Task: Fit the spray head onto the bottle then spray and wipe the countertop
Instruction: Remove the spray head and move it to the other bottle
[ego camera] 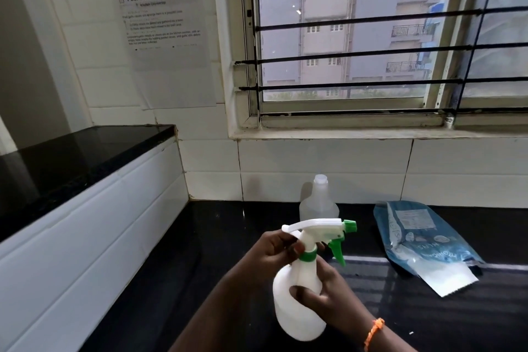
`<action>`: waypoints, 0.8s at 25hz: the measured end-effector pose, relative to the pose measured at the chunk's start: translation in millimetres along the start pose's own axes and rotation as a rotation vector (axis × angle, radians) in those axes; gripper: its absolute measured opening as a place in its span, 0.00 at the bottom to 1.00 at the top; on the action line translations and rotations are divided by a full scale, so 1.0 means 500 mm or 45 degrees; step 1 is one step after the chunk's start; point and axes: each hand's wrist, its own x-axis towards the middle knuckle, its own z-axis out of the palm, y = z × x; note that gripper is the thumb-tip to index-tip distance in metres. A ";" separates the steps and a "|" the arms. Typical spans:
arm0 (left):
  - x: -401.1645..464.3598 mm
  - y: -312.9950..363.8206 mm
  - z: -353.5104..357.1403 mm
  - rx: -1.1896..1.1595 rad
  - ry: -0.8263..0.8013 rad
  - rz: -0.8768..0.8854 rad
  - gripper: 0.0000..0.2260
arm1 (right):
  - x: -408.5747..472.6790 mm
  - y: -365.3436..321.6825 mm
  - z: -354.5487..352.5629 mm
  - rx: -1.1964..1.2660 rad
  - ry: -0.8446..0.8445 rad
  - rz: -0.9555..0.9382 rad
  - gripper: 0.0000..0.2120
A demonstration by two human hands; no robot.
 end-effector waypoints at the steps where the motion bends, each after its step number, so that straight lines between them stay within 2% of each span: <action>1: -0.003 -0.007 0.013 0.019 0.093 0.037 0.07 | -0.001 0.000 0.002 -0.002 0.018 0.000 0.18; 4: -0.015 -0.028 0.061 0.090 0.535 0.132 0.10 | -0.004 0.003 0.008 -0.037 0.057 0.011 0.23; 6: -0.008 -0.029 0.093 0.294 0.834 0.145 0.14 | -0.003 0.002 0.008 -0.054 0.067 0.007 0.26; 7: 0.002 -0.026 0.104 0.376 0.920 0.133 0.18 | -0.002 0.001 0.007 -0.059 0.065 -0.001 0.26; 8: 0.012 -0.019 0.111 0.421 0.941 0.116 0.21 | -0.001 0.001 0.005 -0.067 0.061 -0.004 0.26; 10: 0.025 -0.013 0.108 0.413 0.794 0.070 0.22 | 0.003 0.002 0.002 -0.083 0.039 0.016 0.26; 13: 0.011 -0.016 0.083 0.099 0.374 0.040 0.18 | 0.005 0.002 0.002 -0.116 0.012 0.029 0.25; 15: -0.008 -0.021 0.063 -0.132 0.237 0.034 0.13 | 0.004 0.001 0.005 -0.089 0.023 0.007 0.26; 17: -0.012 -0.021 0.051 -0.102 0.337 0.109 0.11 | 0.004 0.004 0.006 -0.076 0.060 -0.010 0.23; 20: -0.006 -0.021 0.055 0.167 0.673 0.210 0.11 | 0.003 0.004 0.002 -0.052 0.040 0.010 0.19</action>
